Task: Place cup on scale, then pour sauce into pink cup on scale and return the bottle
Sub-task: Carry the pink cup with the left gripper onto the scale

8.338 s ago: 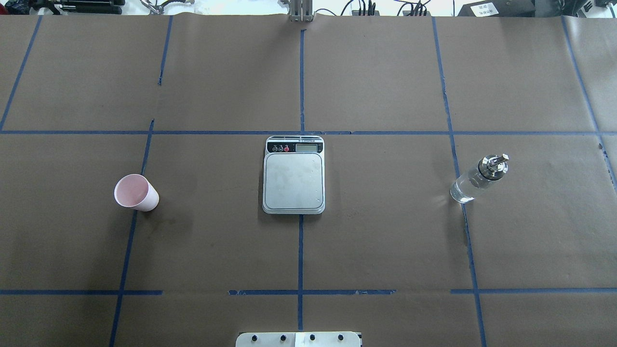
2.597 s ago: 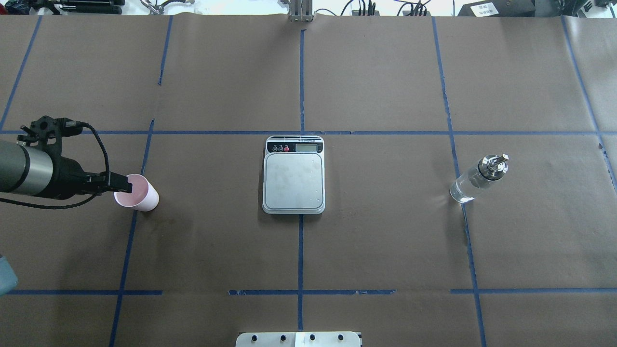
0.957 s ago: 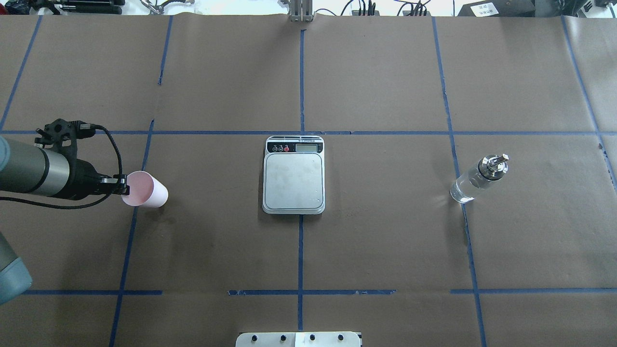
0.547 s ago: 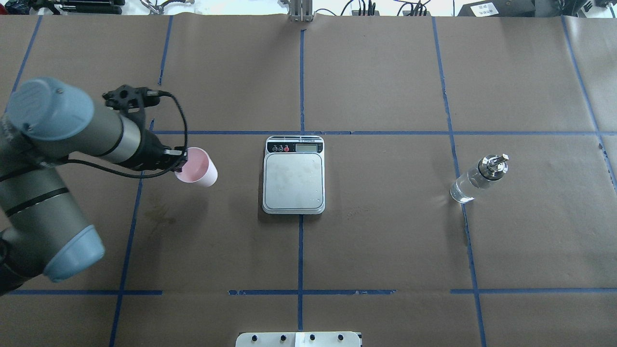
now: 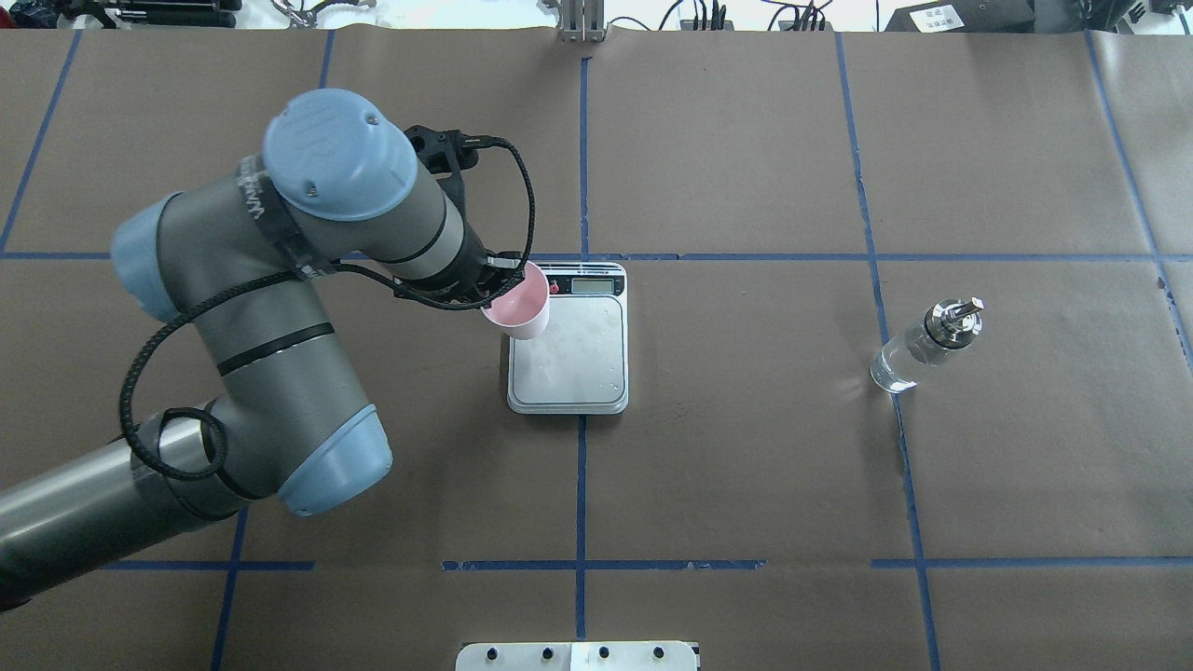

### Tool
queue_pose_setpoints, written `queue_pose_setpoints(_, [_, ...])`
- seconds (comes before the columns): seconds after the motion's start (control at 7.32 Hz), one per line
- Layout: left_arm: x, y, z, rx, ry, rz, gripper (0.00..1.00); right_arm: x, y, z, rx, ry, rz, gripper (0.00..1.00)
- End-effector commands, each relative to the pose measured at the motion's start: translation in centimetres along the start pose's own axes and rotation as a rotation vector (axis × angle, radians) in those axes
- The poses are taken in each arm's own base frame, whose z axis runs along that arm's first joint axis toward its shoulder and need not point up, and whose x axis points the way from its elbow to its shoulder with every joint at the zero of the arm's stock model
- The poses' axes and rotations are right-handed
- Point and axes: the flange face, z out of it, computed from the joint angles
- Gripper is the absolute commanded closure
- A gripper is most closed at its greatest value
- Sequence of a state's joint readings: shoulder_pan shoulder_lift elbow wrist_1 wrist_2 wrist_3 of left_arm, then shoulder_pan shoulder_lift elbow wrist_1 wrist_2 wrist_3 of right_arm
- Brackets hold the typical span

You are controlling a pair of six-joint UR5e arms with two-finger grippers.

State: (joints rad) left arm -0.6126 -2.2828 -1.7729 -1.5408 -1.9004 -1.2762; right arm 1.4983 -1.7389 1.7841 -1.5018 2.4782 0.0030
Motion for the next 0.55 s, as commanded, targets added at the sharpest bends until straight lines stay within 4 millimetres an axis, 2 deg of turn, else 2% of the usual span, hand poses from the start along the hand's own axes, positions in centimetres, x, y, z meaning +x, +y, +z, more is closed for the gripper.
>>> queue_pose_setpoints(0.0, [3.1,0.2,0.6,0.008,0.002,0.008,1.0,-0.1,0.1,-0.1,0.002,-0.002,-0.002,0.0])
queue_pose_setpoints(0.14, [3.2,0.2,1.1,0.003,-0.007,0.007,1.0,-0.1,0.1,-0.1,0.002,-0.002,-0.002,0.0])
queue_pose_setpoints(0.41, [3.1,1.6,3.3,0.001,-0.03,0.023,1.0,-0.1,0.1,-0.1,0.002,-0.002,-0.002,0.0])
